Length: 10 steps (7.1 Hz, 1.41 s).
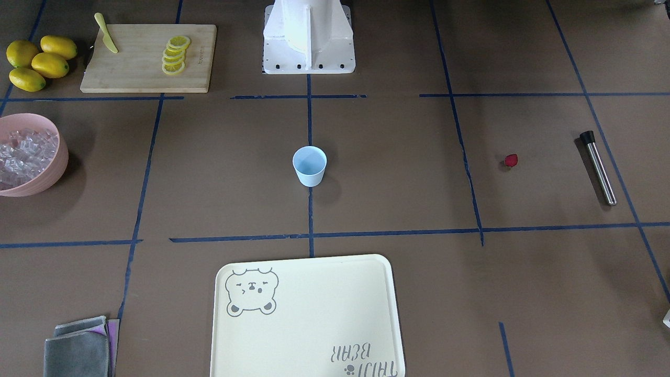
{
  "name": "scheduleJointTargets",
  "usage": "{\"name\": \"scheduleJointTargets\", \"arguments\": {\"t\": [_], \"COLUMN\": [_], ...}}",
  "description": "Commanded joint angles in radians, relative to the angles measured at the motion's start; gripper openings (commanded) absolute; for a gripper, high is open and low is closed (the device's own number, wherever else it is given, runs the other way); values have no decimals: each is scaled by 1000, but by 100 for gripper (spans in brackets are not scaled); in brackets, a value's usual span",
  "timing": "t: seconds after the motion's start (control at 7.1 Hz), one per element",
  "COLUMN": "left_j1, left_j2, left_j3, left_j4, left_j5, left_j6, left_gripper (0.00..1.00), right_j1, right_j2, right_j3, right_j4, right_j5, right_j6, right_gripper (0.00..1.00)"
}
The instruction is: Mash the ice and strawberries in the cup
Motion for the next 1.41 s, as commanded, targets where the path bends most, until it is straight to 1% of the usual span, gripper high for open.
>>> {"name": "scheduleJointTargets", "arguments": {"t": [0.0, 0.14, 0.28, 0.42, 0.85, 1.27], "left_j1": [0, 0, 0, 0, 2, 2], "left_j2": [0, 0, 0, 0, 0, 0], "left_j3": [0, 0, 0, 0, 2, 0], "left_j4": [2, 2, 2, 2, 2, 0], "left_j5": [-1, -1, -1, -1, -1, -1], "left_j6": [-1, -1, -1, -1, -1, -1], "left_gripper": [100, 100, 100, 100, 100, 100], "right_j1": [-147, -228, -328, -435, -459, -496], "right_j2": [2, -3, -3, -3, -7, 2], "right_j3": [44, 43, 42, 42, 9, -33], "right_j4": [84, 203, 278, 325, 340, 340], "right_j5": [1, -31, -106, -225, -251, -253], "right_j6": [432, 669, 866, 1021, 1139, 1144], "right_gripper": [97, 98, 98, 98, 98, 94]}}
